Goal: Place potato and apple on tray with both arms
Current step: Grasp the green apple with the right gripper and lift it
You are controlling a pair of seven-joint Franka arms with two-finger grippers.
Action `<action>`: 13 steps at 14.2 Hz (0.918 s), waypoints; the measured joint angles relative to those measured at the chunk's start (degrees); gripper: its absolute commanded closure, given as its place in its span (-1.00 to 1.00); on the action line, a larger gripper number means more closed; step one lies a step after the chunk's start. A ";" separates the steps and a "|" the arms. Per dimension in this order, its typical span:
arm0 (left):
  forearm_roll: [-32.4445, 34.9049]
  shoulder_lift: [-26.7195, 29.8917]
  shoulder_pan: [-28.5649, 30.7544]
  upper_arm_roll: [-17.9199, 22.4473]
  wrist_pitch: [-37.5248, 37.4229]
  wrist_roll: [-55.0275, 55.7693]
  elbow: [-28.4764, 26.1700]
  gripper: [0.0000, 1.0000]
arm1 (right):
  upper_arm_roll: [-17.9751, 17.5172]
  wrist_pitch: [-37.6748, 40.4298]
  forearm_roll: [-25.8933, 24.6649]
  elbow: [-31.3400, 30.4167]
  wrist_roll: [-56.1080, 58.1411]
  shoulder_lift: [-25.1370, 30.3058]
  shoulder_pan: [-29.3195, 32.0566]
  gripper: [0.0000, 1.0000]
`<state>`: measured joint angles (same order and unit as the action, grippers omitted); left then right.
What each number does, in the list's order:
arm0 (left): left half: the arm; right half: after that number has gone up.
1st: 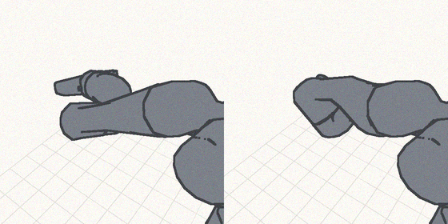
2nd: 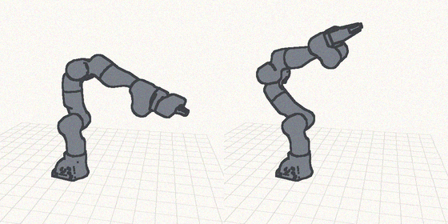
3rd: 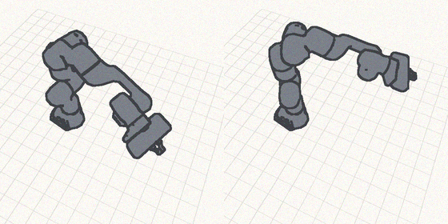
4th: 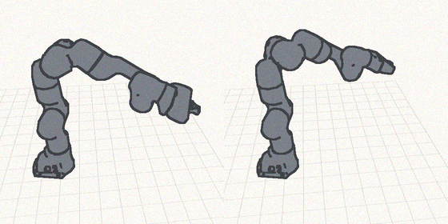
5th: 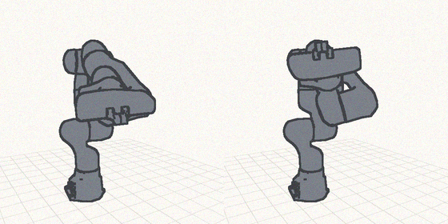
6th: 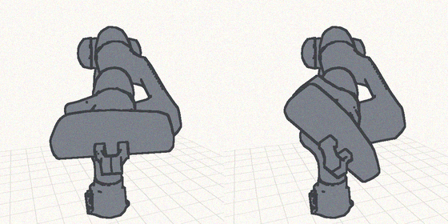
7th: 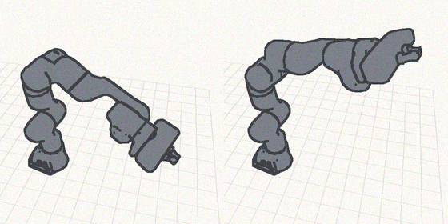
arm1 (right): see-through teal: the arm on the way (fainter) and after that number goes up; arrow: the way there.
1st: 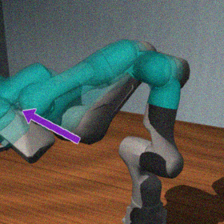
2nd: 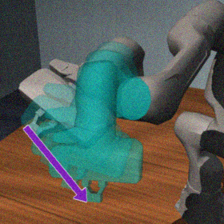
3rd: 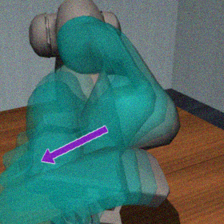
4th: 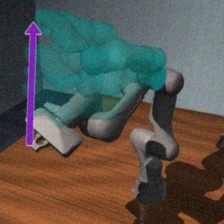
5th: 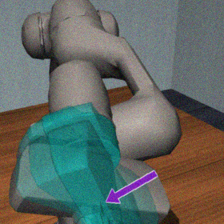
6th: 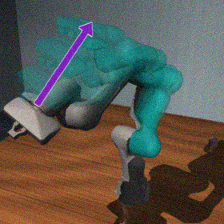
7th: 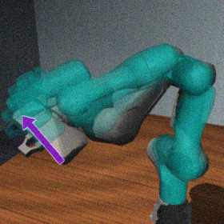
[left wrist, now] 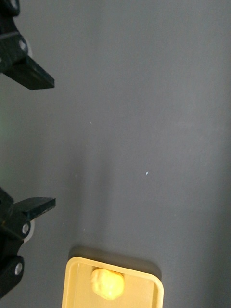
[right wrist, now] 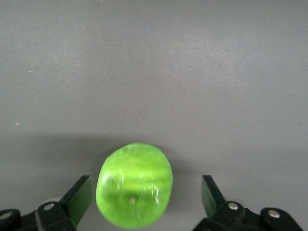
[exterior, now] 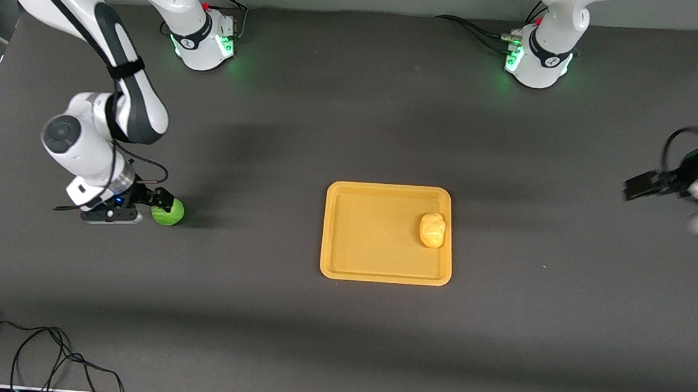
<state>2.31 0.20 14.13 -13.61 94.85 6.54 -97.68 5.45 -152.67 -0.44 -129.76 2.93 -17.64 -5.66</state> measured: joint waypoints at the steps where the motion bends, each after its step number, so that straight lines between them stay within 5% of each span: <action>1: 0.00 1.91 0.18 -0.02 -0.19 -0.71 -0.04 -1.00 | -0.05 -1.43 0.00 0.05 0.00 -1.07 -0.04 -1.00; 11: -0.39 4.96 0.31 -0.64 0.12 -4.03 -1.27 -1.00 | -0.28 -2.89 0.00 0.03 0.00 -4.96 -0.29 -1.00; 12: -0.42 4.96 0.31 -0.66 0.15 -4.08 -1.33 -1.00 | -0.28 -2.18 0.00 0.02 0.00 -5.07 -0.29 -0.96; 13: -0.43 4.97 0.32 -0.66 0.16 -4.27 -1.32 -1.00 | -0.28 -1.38 0.00 0.03 0.00 -5.09 -0.28 -0.68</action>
<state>1.88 5.17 14.45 -14.27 95.01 2.27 -99.01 5.17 -154.05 -0.44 -129.73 2.93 -22.73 -5.95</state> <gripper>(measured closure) 0.000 0.004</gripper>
